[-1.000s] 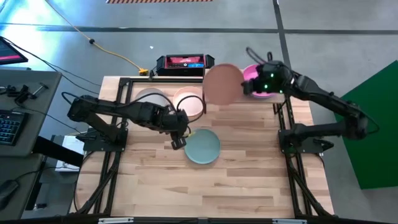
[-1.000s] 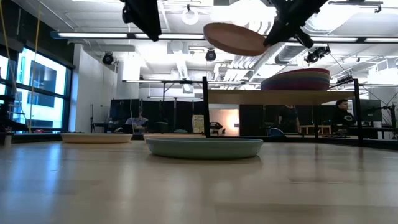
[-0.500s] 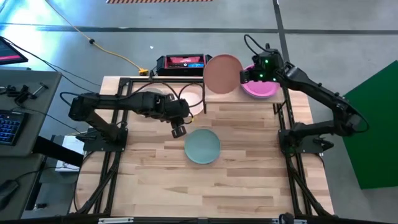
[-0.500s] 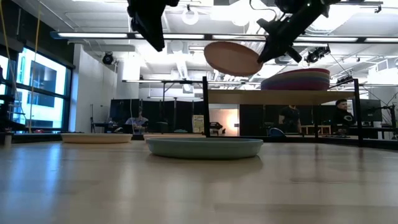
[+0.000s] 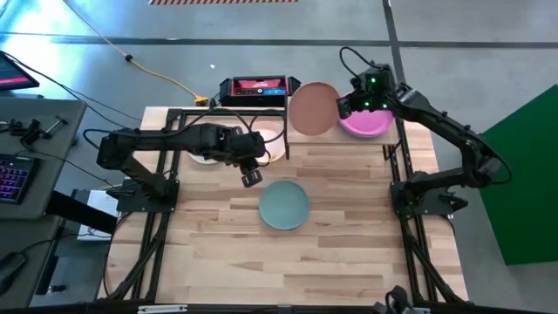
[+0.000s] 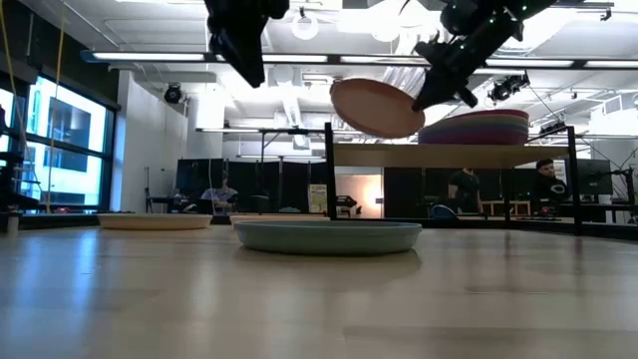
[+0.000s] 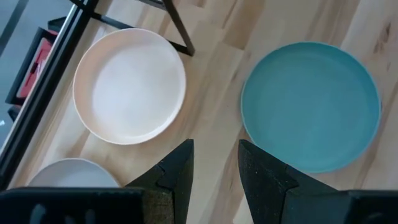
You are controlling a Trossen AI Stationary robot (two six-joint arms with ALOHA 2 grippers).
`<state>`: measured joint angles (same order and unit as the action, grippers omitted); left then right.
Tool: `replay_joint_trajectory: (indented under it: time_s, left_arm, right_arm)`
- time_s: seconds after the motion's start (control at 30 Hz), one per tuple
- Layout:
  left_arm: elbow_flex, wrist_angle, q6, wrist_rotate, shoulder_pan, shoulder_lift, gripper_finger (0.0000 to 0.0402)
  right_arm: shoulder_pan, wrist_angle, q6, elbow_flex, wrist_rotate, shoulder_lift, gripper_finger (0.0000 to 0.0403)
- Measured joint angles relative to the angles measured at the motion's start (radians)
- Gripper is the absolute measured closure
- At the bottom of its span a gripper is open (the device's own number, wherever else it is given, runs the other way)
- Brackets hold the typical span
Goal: Place and stack plates onto a shelf
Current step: Put the brown plate on the shelf
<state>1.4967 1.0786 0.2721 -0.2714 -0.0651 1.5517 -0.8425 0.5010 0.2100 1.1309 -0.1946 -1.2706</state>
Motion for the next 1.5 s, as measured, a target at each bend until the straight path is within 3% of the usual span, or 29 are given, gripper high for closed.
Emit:
replay_joint_trajectory:
  time_s: [0.13, 0.57, 1.5]
  left_arm:
    - [0.000, 0.000, 0.040, 0.000, -0.015, 0.000, 0.0287]
    - [0.000, -0.002, 0.119, 0.007, -0.047, 0.000, 0.0287]
    - [0.000, -0.004, 0.119, 0.007, -0.046, 0.000, 0.0287]
  right_arm:
    - [-0.011, -0.019, -0.040, 0.000, -0.051, -0.035, 0.0403]
    - [-0.011, -0.021, -0.132, 0.000, -0.065, -0.078, 0.0403]
    - [0.000, -0.074, -0.040, 0.000, 0.083, -0.150, 0.0403]
